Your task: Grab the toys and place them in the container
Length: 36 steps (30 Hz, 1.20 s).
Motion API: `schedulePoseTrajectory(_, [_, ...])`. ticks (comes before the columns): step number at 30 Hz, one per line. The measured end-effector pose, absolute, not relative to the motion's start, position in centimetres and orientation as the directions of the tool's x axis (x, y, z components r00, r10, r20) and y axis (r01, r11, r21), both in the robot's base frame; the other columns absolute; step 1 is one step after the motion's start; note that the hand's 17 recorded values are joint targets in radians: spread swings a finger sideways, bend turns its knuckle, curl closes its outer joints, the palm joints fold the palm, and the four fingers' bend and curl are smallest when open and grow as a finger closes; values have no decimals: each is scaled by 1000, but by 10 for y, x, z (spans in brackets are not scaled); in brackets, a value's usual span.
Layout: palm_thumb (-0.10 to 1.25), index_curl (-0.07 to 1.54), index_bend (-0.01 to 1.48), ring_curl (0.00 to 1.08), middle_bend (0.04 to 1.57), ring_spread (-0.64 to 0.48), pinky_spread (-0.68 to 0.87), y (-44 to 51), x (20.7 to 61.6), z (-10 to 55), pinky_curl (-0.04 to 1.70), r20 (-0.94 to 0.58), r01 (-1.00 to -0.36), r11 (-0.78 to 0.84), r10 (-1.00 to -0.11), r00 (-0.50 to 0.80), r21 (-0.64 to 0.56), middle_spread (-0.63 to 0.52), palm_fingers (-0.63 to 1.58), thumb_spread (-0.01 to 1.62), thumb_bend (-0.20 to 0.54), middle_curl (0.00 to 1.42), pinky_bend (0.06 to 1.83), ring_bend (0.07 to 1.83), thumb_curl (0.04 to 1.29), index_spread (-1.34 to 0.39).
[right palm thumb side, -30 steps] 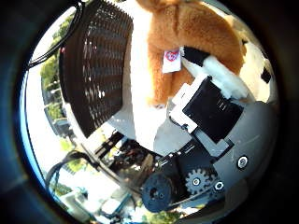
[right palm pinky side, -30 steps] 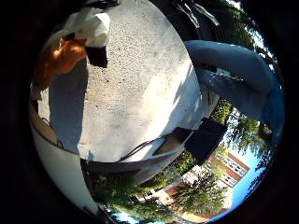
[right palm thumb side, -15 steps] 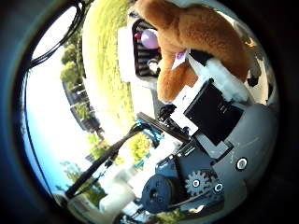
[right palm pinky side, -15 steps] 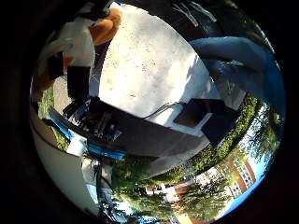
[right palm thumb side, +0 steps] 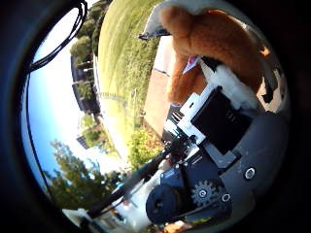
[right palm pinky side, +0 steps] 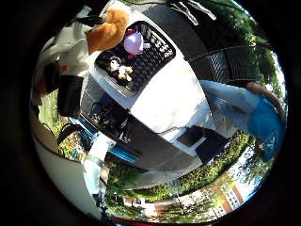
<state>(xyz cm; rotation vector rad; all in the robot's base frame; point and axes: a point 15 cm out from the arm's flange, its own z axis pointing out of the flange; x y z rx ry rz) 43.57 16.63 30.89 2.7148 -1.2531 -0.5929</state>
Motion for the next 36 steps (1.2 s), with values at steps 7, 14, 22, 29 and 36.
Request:
schedulePoseTrajectory(7, [905,844,654,884,1281,-141,124,201,485,224,1028,-314,-783,-586,-799,513,211,-283,611,1165,-22,1207,1555,1598,776,-1266])
schedulePoseTrajectory(14, [888,1012,572,829,1269,-83,138,202,498,142,1032,-315,-808,-520,-844,435,278,-260,529,1224,-19,1156,1471,1609,716,-1242])
schedulePoseTrajectory(22, [844,1060,442,603,537,138,297,191,494,125,897,-333,-804,-502,-853,401,317,-75,-223,1230,-27,785,1241,1034,636,-910])
schedulePoseTrajectory(29, [836,824,158,366,171,243,410,185,485,145,695,-347,-788,-522,-841,414,326,38,-209,1221,-22,531,897,560,592,-584])
schedulePoseTrajectory(36, [828,618,155,311,117,271,468,170,480,178,553,-348,-803,-517,-841,414,295,61,-96,1225,-19,386,727,416,563,-400])
